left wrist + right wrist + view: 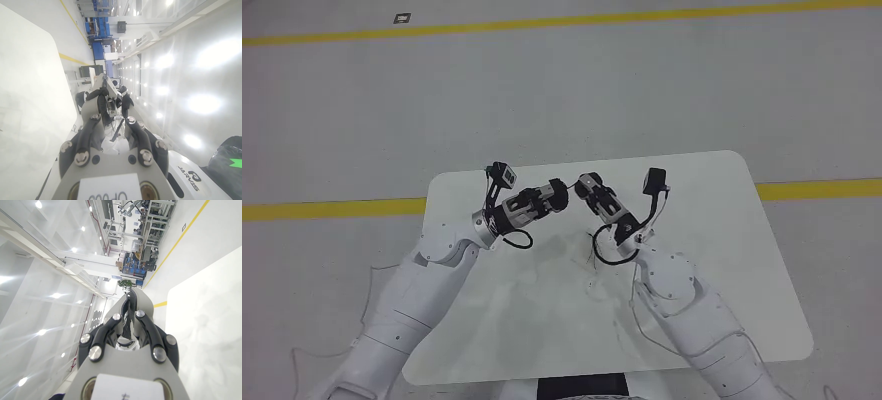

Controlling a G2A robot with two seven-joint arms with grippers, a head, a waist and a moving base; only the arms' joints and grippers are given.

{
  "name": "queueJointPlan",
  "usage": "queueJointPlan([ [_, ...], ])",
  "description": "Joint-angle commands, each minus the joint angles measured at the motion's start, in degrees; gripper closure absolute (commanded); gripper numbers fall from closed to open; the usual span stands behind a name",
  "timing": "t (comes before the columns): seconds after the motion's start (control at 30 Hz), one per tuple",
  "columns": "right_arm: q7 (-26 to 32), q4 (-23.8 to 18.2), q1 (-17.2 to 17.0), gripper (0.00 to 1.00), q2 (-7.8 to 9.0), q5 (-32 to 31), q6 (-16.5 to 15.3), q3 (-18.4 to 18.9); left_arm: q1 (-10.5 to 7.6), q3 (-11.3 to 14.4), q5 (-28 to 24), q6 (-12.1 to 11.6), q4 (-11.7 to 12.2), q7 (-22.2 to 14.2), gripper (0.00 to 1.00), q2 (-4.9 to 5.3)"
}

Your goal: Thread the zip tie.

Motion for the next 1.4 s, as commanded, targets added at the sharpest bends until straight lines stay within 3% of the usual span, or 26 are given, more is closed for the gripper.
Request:
queueJointPlan([
  [0.0, 0.07, -0.02, -0.01, 1.00, -0.06, -0.01, -0.03, -0.09, -0.01, -0.02, 0.04, 0.04, 0.02, 0.02, 0.82, -0.02],
  [0.2, 0.31, -0.04, 0.01, 1.00, -0.24, -0.04, -0.07, -0.26, 0.07, -0.09, 0.10, 0.27, -0.03, 0.10, 0.86, -0.06],
  [0.27, 0.37, -0.02, 0.01, 1.00, -0.30, -0.03, -0.06, -0.24, 0.16, -0.17, 0.14, 0.28, 0.05, 0.11, 1.00, -0.05],
  [0.37, 0.51, -0.01, 0.00, 1.00, -0.35, -0.02, 0.00, -0.20, 0.22, -0.29, 0.21, 0.35, 0.08, 0.00, 1.00, -0.04],
  [0.47, 0.72, -0.01, -0.07, 0.42, -0.42, 0.53, -0.07, -0.04, 0.27, -0.48, 0.10, 0.41, 0.10, -0.21, 1.00, -0.02],
  [0.5, 0.90, 0.01, -0.05, 0.37, -0.43, 0.59, -0.15, 0.02, 0.29, -0.54, 0.06, 0.41, 0.10, -0.27, 1.00, -0.01],
  [0.53, 1.13, 0.06, -0.05, 0.21, -0.44, 0.75, -0.28, 0.12, 0.33, -0.62, 0.01, 0.43, 0.09, -0.37, 1.00, 0.00],
  [0.6, 1.37, 0.12, -0.08, 0.00, -0.46, 1.23, -0.46, 0.32, 0.39, -0.77, -0.09, 0.47, 0.02, -0.54, 1.00, 0.03],
  [0.83, 4.02, 0.58, -0.08, 0.00, -0.30, 5.04, -1.21, 2.83, 0.82, -2.30, -0.92, 1.69, -0.54, -3.36, 1.00, 0.48],
  [0.93, 10.03, 1.70, 0.03, 0.00, -0.03, 13.09, -1.90, 5.47, 1.18, -3.71, -3.57, 3.12, -0.56, -8.48, 1.00, 0.93],
  [1.07, 23.00, 5.23, 2.20, 0.00, 0.89, 18.81, 0.74, 9.23, 1.17, -5.77, -5.69, 5.85, 0.63, -15.78, 1.00, 1.70],
  [1.17, 31.42, 7.40, 3.90, 0.00, 1.40, 21.55, 1.55, 10.56, 0.72, -6.77, -6.02, 8.63, 2.08, -20.32, 1.00, 2.22],
  [1.23, 38.33, 8.89, 5.14, 0.00, 1.62, 24.77, 2.17, 10.68, 0.54, -6.80, -10.05, 11.41, 3.27, -25.15, 1.00, 2.29],
  [1.3, 38.33, 8.89, 5.14, 0.00, 1.62, 24.77, 2.17, 10.68, 0.46, -6.68, -12.80, 13.16, 4.91, -27.88, 1.00, 2.27],
  [1.37, 38.33, 8.89, 5.14, 0.00, 1.62, 24.77, 2.17, 10.68, 0.46, -6.68, -12.80, 13.16, 4.91, -27.88, 1.00, 2.27],
])
